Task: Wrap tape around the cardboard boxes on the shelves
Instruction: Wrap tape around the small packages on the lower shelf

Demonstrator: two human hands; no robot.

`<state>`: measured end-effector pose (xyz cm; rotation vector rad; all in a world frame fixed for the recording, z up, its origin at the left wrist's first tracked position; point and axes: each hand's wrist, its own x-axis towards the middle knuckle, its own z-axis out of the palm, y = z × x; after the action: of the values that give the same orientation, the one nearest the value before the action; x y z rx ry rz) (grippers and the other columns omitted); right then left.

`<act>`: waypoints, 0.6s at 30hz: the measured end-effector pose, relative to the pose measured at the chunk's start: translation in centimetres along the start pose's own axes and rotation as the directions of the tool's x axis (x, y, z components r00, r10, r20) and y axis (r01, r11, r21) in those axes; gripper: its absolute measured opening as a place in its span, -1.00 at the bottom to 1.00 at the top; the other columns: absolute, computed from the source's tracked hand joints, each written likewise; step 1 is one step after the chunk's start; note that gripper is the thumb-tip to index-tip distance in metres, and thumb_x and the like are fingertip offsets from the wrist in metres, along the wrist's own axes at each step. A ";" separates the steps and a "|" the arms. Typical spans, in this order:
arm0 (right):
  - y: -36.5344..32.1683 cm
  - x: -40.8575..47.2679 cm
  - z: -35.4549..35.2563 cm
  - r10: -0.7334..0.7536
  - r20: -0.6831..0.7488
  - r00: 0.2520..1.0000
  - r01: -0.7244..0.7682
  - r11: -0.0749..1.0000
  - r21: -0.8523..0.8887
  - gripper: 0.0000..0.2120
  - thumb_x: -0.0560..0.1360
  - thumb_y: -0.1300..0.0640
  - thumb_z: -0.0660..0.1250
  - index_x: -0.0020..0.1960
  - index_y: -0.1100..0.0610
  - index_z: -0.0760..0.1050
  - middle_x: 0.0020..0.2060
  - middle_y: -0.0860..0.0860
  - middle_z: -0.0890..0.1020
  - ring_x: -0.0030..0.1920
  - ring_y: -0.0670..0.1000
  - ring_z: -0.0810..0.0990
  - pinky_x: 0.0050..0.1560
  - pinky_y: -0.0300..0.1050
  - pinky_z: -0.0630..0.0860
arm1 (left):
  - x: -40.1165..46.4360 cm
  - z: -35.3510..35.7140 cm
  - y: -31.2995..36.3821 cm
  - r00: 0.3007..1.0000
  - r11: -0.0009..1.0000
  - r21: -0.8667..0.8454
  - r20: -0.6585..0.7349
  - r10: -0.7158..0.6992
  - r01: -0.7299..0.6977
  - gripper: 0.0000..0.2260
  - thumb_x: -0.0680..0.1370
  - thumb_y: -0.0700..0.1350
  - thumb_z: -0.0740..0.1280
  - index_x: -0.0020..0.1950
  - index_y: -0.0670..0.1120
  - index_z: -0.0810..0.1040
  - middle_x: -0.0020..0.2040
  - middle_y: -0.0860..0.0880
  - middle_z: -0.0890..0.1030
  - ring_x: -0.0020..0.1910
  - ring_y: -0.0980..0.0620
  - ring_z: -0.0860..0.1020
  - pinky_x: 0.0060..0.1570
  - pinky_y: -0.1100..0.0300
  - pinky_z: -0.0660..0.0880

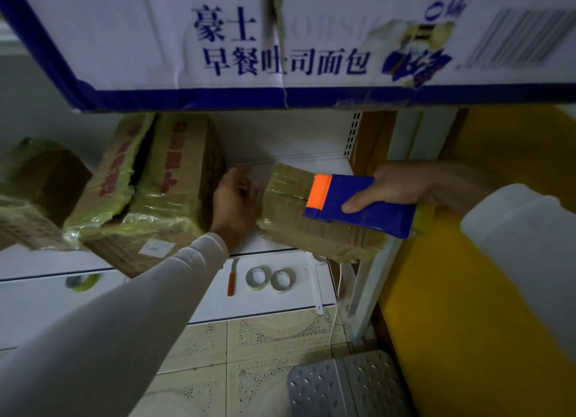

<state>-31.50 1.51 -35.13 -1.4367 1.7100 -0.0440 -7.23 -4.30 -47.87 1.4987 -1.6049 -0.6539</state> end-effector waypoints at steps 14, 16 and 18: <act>0.5 -0.1 0.6 0.041 -0.011 0.999 -0.042 0.998 -0.052 -0.65 0.32 -0.17 0.53 -0.17 0.10 0.57 -0.29 0.01 0.66 -0.27 0.00 0.63 -0.30 -0.21 0.49 | -0.6 2.0 2.6 0.870 0.825 0.316 0.330 0.367 -0.468 -0.56 0.65 -0.04 0.12 0.52 -0.09 0.22 0.53 -0.12 0.20 0.50 -0.05 0.17 0.44 0.08 0.18; 0.7 -0.2 0.6 0.045 -0.016 0.999 -0.046 0.997 -0.058 -0.62 0.31 -0.20 0.52 -0.16 0.11 0.59 -0.29 0.02 0.67 -0.28 -0.01 0.63 -0.29 -0.22 0.49 | -0.4 2.8 1.8 0.796 0.721 0.373 0.437 0.418 -0.584 -0.50 0.65 0.06 -0.01 0.50 -0.19 0.22 0.52 -0.20 0.20 0.53 -0.14 0.09 0.49 0.02 0.07; 0.7 -0.2 0.6 0.024 -0.027 0.999 -0.026 0.997 -0.074 -0.63 0.33 -0.20 0.51 -0.16 0.10 0.57 -0.29 0.01 0.66 -0.28 -0.02 0.63 -0.31 -0.23 0.47 | 0.4 3.0 0.6 0.772 0.665 0.422 0.492 0.403 -0.616 -0.42 0.63 0.13 -0.13 0.51 -0.20 0.20 0.52 -0.21 0.20 0.54 -0.15 0.05 0.51 0.03 0.02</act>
<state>-31.69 2.20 -35.79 -1.4753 1.7671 0.0145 -10.10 -5.10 -48.86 1.2195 -2.5589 -0.1031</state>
